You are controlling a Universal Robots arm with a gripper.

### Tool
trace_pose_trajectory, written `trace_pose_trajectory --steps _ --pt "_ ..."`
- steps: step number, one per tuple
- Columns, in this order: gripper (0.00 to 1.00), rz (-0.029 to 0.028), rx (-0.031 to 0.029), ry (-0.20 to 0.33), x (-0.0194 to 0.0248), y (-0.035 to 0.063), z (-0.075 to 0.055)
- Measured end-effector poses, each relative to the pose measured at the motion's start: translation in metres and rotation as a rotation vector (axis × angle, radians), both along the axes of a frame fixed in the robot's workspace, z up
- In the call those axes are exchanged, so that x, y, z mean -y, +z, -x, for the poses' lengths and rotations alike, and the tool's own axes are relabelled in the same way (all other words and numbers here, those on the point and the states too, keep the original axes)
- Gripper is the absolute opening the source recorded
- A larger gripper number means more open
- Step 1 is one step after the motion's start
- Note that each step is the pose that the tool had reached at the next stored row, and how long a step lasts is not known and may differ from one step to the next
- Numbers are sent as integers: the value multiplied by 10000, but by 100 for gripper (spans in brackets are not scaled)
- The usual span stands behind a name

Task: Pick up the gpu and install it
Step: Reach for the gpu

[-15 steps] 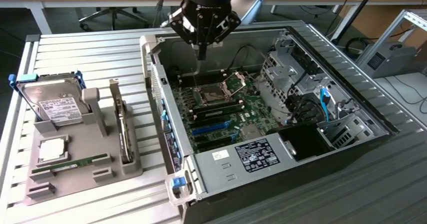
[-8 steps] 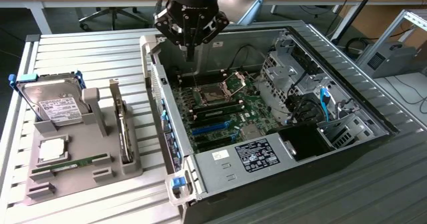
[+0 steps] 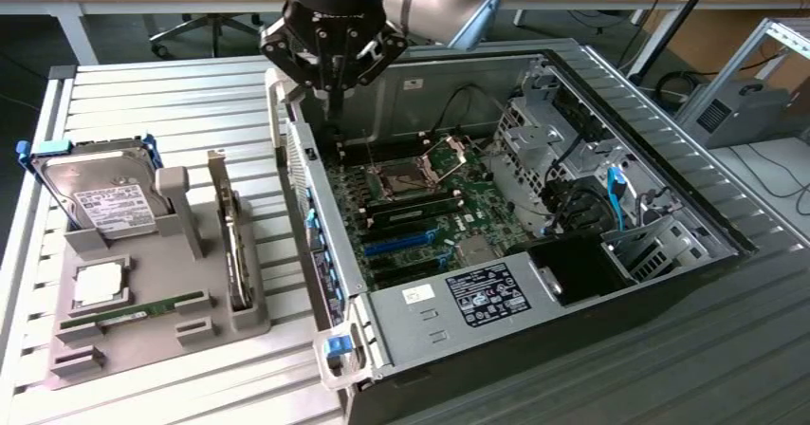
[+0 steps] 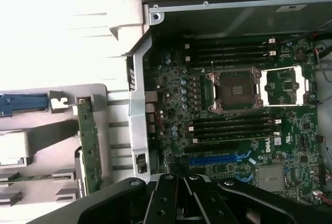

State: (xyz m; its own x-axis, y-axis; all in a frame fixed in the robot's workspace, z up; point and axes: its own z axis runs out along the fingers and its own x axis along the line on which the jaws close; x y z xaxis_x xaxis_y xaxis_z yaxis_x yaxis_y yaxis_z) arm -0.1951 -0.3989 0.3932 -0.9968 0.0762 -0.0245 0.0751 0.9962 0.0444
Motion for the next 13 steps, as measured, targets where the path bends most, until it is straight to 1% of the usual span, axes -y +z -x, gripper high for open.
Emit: trace_pose_trajectory --steps 4,12,13 --pt "11 1 -1 0 0 0 182" --pt "11 0 -1 0 0 0 391" --pt "11 0 0 0 0 -1 439"
